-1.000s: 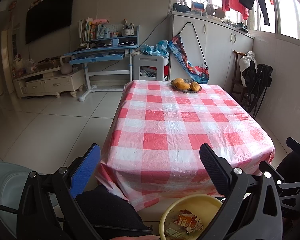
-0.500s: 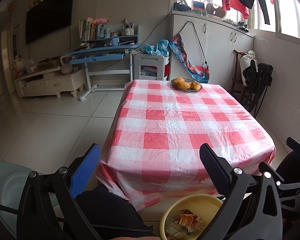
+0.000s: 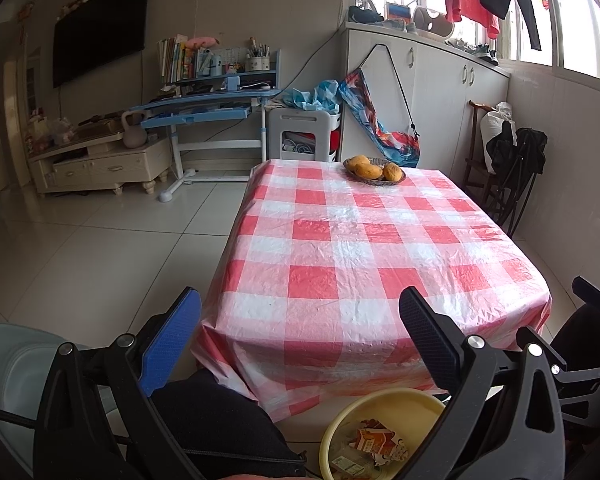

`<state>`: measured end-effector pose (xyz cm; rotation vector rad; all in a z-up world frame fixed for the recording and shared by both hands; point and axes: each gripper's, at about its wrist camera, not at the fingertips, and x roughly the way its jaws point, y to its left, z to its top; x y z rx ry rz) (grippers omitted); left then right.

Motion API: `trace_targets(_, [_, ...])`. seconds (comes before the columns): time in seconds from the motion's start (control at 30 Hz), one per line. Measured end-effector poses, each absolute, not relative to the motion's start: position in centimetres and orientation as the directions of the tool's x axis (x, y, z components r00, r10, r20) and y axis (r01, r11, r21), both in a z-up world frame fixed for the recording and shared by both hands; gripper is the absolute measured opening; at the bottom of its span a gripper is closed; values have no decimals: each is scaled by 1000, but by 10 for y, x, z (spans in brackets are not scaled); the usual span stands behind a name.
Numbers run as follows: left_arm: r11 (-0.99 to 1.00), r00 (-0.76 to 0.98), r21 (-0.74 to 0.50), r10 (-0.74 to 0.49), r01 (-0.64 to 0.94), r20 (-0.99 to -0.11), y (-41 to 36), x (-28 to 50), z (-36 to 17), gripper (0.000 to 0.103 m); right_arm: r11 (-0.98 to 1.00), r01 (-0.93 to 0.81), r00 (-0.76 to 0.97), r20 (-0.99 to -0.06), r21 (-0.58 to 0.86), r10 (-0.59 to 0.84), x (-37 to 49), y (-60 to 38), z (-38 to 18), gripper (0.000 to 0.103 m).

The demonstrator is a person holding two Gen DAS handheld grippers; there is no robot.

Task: Collect trash

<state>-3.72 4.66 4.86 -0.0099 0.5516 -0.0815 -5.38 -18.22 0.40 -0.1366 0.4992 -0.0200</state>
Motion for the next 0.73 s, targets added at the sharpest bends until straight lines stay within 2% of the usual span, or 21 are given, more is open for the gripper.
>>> trace_targets(0.13, [997, 883, -39, -72, 61, -464, 55, -52, 49, 96, 991, -14, 878, -475, -133, -52, -53, -182, 4, 96])
trace_targets(0.33, [999, 889, -17, -39, 35, -456, 58, -58, 54, 96, 991, -16, 878, -477, -131, -49, -53, -183, 2, 96])
trace_targets(0.53, [998, 849, 27, -33, 55, -528, 52, -56, 55, 96, 989, -24, 877, -478, -146, -49, -51, -182, 3, 96])
trace_targets(0.73, [998, 806, -44, -57, 39, -589, 60, -40, 49, 96, 990, -21, 876, -480, -142, -50, -52, -183, 4, 96])
